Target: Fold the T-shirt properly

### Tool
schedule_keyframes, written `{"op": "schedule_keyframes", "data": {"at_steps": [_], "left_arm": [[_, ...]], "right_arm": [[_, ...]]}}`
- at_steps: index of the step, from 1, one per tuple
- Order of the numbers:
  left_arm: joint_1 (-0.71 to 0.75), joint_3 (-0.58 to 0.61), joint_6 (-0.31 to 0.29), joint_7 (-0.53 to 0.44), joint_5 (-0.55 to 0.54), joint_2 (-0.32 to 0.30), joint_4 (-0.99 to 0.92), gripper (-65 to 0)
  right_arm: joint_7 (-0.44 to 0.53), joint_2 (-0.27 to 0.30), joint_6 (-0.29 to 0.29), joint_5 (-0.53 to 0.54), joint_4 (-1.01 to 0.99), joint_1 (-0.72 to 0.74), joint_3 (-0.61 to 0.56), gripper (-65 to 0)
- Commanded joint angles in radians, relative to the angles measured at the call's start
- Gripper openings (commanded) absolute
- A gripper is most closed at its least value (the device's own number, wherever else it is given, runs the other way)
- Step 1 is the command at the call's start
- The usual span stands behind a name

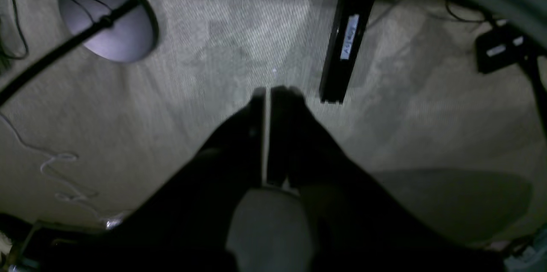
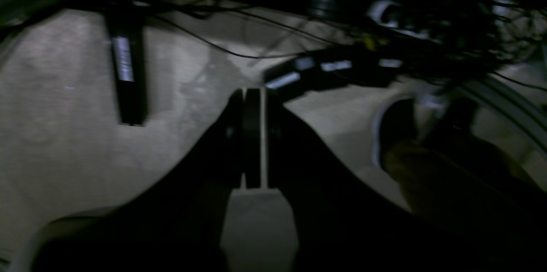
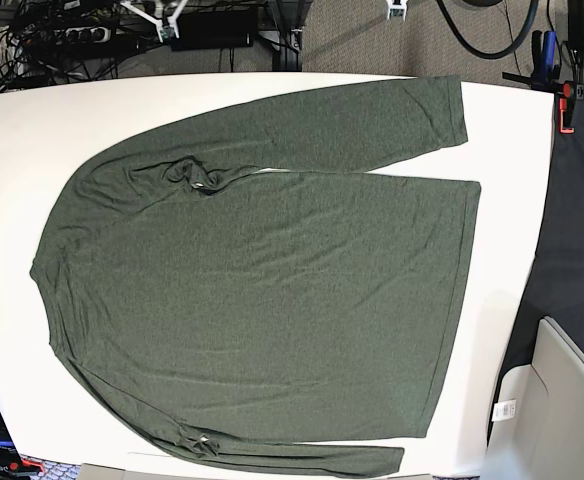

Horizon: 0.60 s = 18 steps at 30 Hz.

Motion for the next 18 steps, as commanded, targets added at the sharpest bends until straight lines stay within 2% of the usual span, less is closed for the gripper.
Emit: {"op": "schedule_keyframes", "data": {"at_steps": [1, 6, 13, 18], "left_arm": [[0.009, -0.002, 0.003, -0.009, 0.000, -0.003, 0.019, -64.9], [0.093, 0.000, 0.003, -0.005, 0.000, -0.015, 0.141, -64.9], [0.144, -0.002, 0.003, -0.014, 0.000, -0.029, 0.168, -64.9], [0.239, -0.002, 0.003, -0.006, 0.000, -0.035, 0.335, -64.9]], "right_arm": [[0.003, 0.001, -0.002, -0.016, 0.011, -0.019, 0.001, -64.5], [0.003, 0.001, -0.003, -0.061, 0.094, -0.085, 0.007, -64.5], [0.001, 0.018, -0.003, -0.061, 0.228, -0.183, 0.008, -64.7], [0.001, 0.033, -0.003, -0.059, 0.344, -0.255, 0.010, -64.7]]}}
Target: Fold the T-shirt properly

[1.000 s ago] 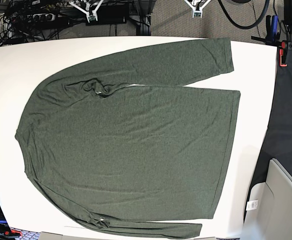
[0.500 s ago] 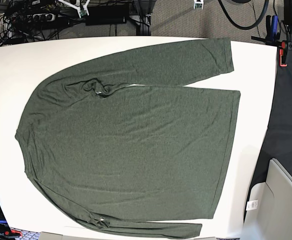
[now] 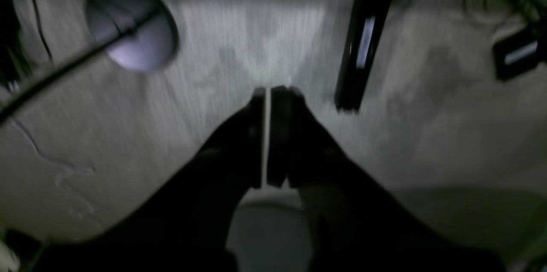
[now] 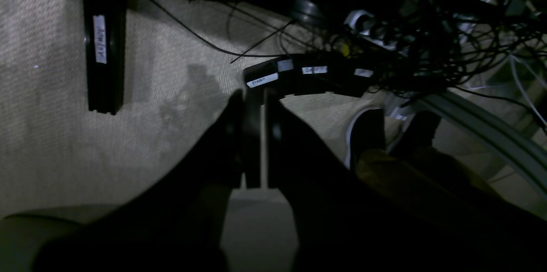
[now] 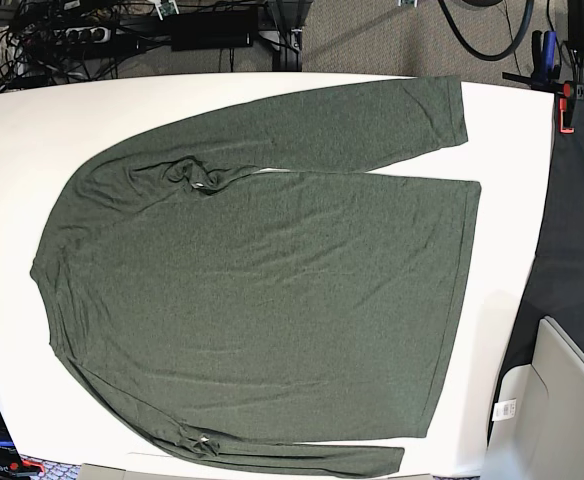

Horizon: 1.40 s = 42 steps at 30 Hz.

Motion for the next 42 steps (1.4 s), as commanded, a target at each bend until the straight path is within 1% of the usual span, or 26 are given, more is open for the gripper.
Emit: {"op": "schedule_keyframes", "data": {"at_steps": [1, 7, 9, 12, 14, 16, 19, 22, 26, 28, 33, 35, 40, 42], "left_arm": [[0.036, -0.002, 0.004, -0.001, 0.000, -0.007, 0.025, -64.9], [0.108, -0.004, 0.004, -0.001, 0.000, -0.007, 0.137, -64.9], [0.134, -0.004, 0.004, -0.001, 0.000, -0.007, 0.188, -64.9], [0.185, -0.008, 0.004, -0.001, -0.001, -0.007, 0.297, -64.9], [0.226, -0.050, 0.004, -0.001, -0.001, -0.003, 0.383, -64.9], [0.254, -0.093, 0.004, -0.001, -0.001, 0.008, 0.447, -64.9], [0.301, -0.136, 0.004, 0.000, -0.001, 0.025, 0.552, -64.9], [0.349, -0.136, 0.004, 0.000, -0.001, 0.027, 0.655, -64.9], [0.407, -0.136, 0.004, 0.000, -0.001, 0.030, 0.790, -64.9], [0.438, -0.137, 0.004, 0.000, -0.001, 0.042, 0.863, -64.9], [0.501, -0.137, 0.004, 0.002, -0.001, 0.050, 1.046, -64.9], [0.504, -0.137, 0.004, 0.020, -0.001, 0.048, 1.087, -64.9], [0.499, -0.133, 0.004, 0.123, -0.001, 0.043, 1.207, -64.9], [0.490, -0.131, 0.002, 0.146, -0.001, 0.047, 1.254, -64.9]], "right_arm": [[0.011, 0.019, -0.004, -0.003, 0.029, -0.028, 0.004, -64.7], [0.011, 0.056, -0.005, -0.002, 0.175, -0.116, 0.004, -64.7], [0.011, 0.059, -0.005, -0.002, 0.244, -0.154, 0.006, -64.7], [0.011, 0.082, -0.007, -0.002, 0.352, -0.211, 0.006, -64.8], [0.011, 0.091, -0.008, -0.002, 0.421, -0.249, 0.006, -64.8], [0.010, 0.093, -0.008, -0.002, 0.476, -0.279, 0.009, -64.8], [0.010, 0.093, -0.008, -0.008, 0.559, -0.334, 0.064, -64.8], [0.010, 0.091, -0.008, -0.008, 0.636, -0.374, 0.102, -64.8], [0.010, 0.093, -0.008, -0.008, 0.725, -0.421, 0.107, -64.8], [0.010, 0.095, -0.008, -0.009, 0.771, -0.447, 0.113, -64.8], [0.008, 0.095, -0.008, -0.009, 0.892, -0.510, 0.173, -64.8], [-0.030, 0.095, -0.008, -0.009, 0.939, -0.521, 0.176, -64.8], [-0.158, 0.095, -0.008, -0.009, 1.048, -0.521, 0.176, -64.8], [-0.182, 0.095, -0.008, -0.009, 1.085, -0.521, 0.176, -64.8]]}}
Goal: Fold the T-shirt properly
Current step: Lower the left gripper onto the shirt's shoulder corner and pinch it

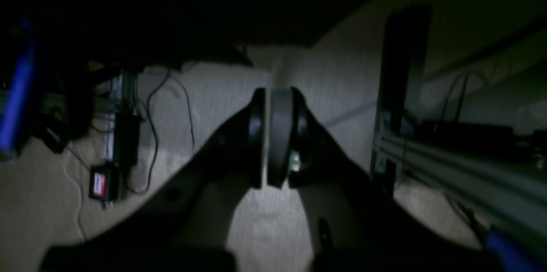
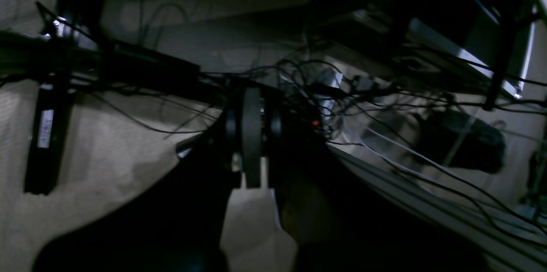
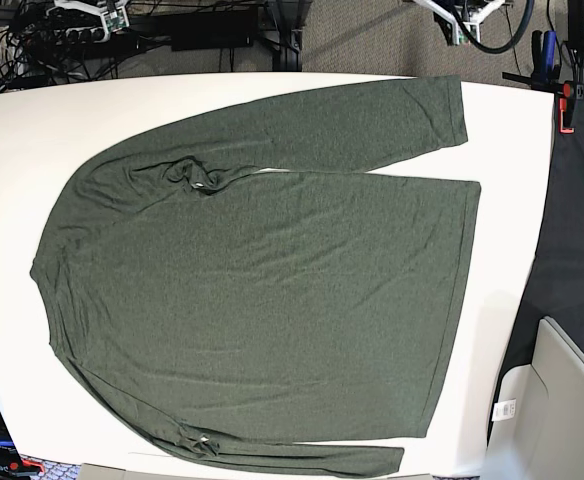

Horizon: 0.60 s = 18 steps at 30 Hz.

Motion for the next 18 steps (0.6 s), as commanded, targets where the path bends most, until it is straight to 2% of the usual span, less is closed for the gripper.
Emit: {"op": "schedule_keyframes", "data": {"at_steps": [1, 4, 8, 11, 18], "left_arm": [[0.010, -0.001, 0.002, -0.010, -0.001, 0.001, 0.036, -64.9], [0.005, 0.001, 0.001, 0.036, -0.001, 0.001, 0.077, -64.8], [-0.038, 0.002, 0.001, 0.086, -0.001, -0.005, 0.082, -61.3], [-0.046, 0.004, 0.001, 0.103, -0.001, -0.005, 0.108, -58.7], [-0.041, 0.041, 0.001, 0.105, -0.001, -0.007, 0.200, -58.5]], "right_arm": [[0.013, 0.005, -0.007, 0.001, 0.036, -0.015, 0.004, -64.8], [-0.002, 0.005, -0.007, 0.001, 0.079, -0.015, 0.004, -64.8], [-0.014, 0.045, -0.007, 0.001, 0.120, -0.015, 0.004, -64.8], [-0.014, 0.062, -0.007, 0.001, 0.152, -0.017, 0.004, -64.8], [-0.014, 0.067, -0.007, 0.001, 0.200, -0.029, 0.006, -64.8]]}}
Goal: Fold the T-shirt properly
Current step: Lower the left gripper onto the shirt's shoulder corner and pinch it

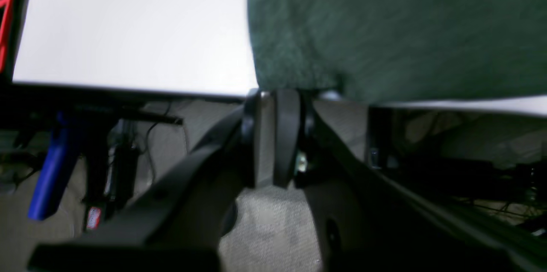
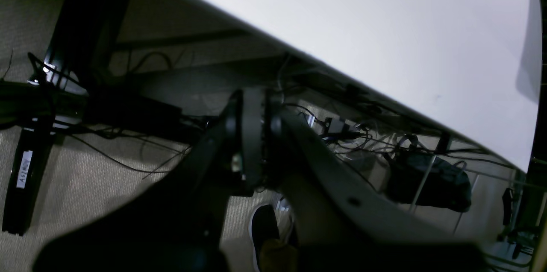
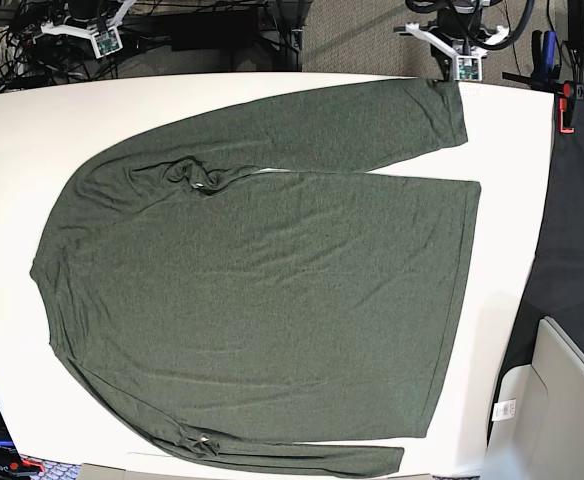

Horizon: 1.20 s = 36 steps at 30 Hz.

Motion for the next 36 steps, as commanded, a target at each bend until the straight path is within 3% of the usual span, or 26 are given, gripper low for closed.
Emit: {"op": "schedule_keyframes", "data": {"at_steps": [1, 12, 17, 24, 32, 36], "left_arm": [[0.010, 0.000, 0.010, -0.020, 0.000, -0.002, 0.023, -58.5], [0.013, -0.011, 0.010, -0.019, 0.002, -0.030, 0.023, -58.4], [0.013, -0.005, 0.010, -0.019, 0.002, -0.030, 0.023, -57.8], [0.010, -0.002, 0.010, 0.037, 0.002, -0.032, 0.022, -44.3], [0.010, 0.021, 0.010, 0.035, -0.006, -0.032, 0.036, -43.4], [0.013, 0.017, 0.010, 0.041, -0.109, -0.032, 0.066, -43.4]], "right_arm": [[0.015, 0.006, -0.010, 0.000, 0.016, -0.011, 0.005, -64.8], [0.011, 0.006, -0.010, 0.000, 0.016, 0.002, 0.011, -64.8], [-0.083, 0.006, -0.010, 0.000, 0.032, 0.032, 0.011, -64.8], [-0.095, 0.006, -0.010, 0.000, 0.049, 0.032, 0.011, -64.8], [-0.095, 0.005, -0.010, 0.000, 0.049, 0.032, 0.011, -64.8], [-0.095, 0.005, -0.010, 0.000, 0.049, 0.032, 0.011, -64.8]]}}
